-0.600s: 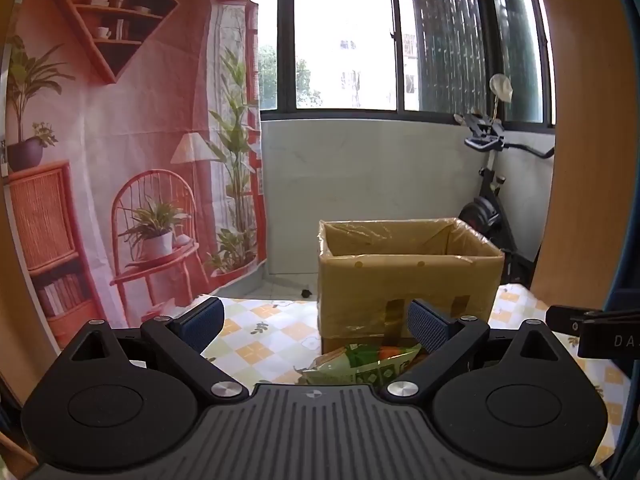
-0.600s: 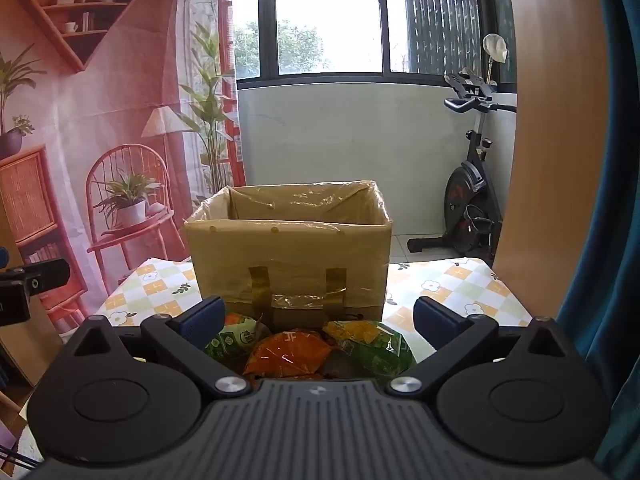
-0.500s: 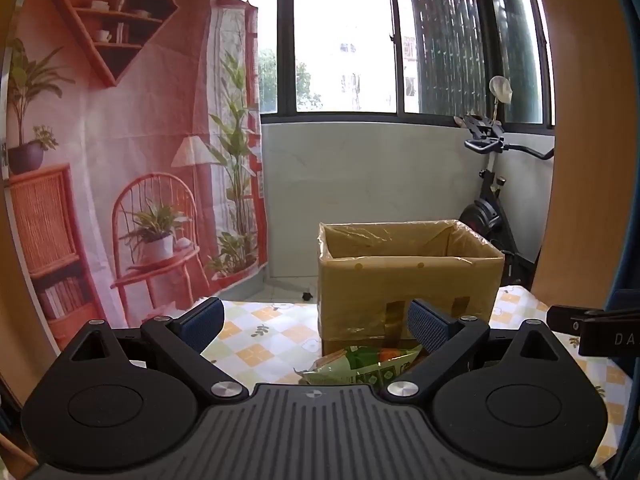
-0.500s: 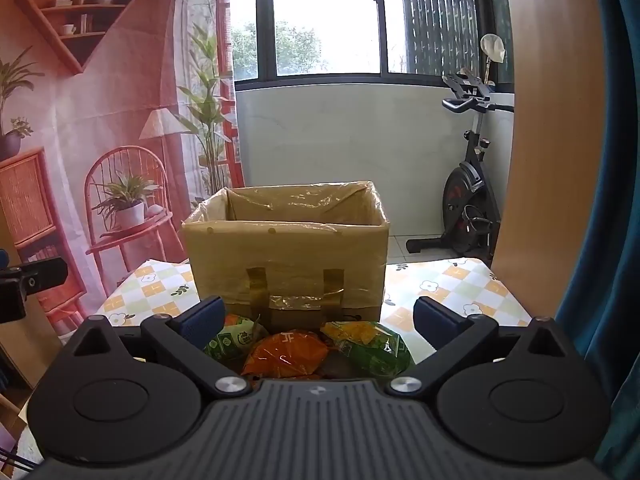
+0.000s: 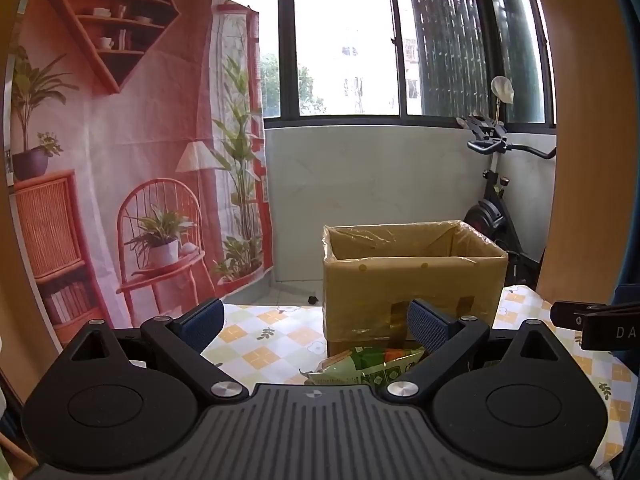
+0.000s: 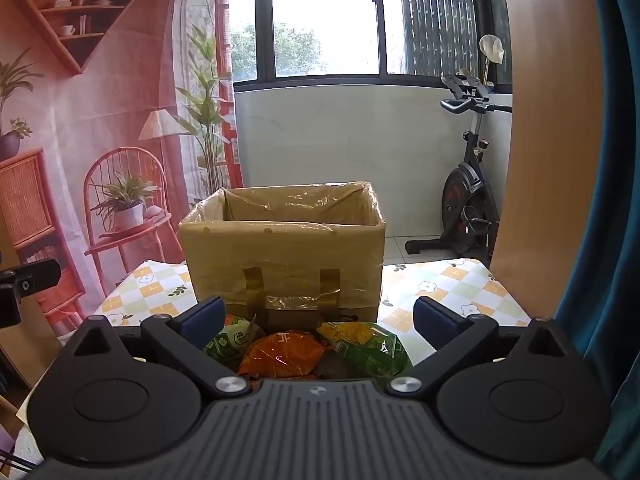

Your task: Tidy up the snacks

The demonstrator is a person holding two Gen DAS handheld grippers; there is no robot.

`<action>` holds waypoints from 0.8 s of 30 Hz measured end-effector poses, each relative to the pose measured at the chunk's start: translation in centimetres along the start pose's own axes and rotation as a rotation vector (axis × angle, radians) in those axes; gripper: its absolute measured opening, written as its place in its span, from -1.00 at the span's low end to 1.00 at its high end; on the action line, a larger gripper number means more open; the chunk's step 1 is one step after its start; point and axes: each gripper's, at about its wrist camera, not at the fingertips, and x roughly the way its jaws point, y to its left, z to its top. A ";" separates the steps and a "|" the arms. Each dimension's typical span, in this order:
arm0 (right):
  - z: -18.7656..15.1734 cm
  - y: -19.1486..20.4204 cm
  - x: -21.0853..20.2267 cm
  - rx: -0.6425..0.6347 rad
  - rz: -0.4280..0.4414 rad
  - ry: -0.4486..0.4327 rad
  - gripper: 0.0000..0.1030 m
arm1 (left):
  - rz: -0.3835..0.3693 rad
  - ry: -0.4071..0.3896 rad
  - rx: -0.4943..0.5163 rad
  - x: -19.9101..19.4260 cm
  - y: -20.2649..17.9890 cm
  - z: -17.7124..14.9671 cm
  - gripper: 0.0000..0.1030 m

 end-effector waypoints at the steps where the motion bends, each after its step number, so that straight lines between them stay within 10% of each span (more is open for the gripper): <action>1: 0.0 -0.1 0.0 0.002 0.001 0.000 0.98 | 0.000 0.003 -0.002 0.0 0.0 0.0 0.93; 24: 0.0 0.0 0.0 -0.003 0.004 -0.004 0.98 | -0.026 0.025 -0.015 0.3 -0.3 -0.4 0.93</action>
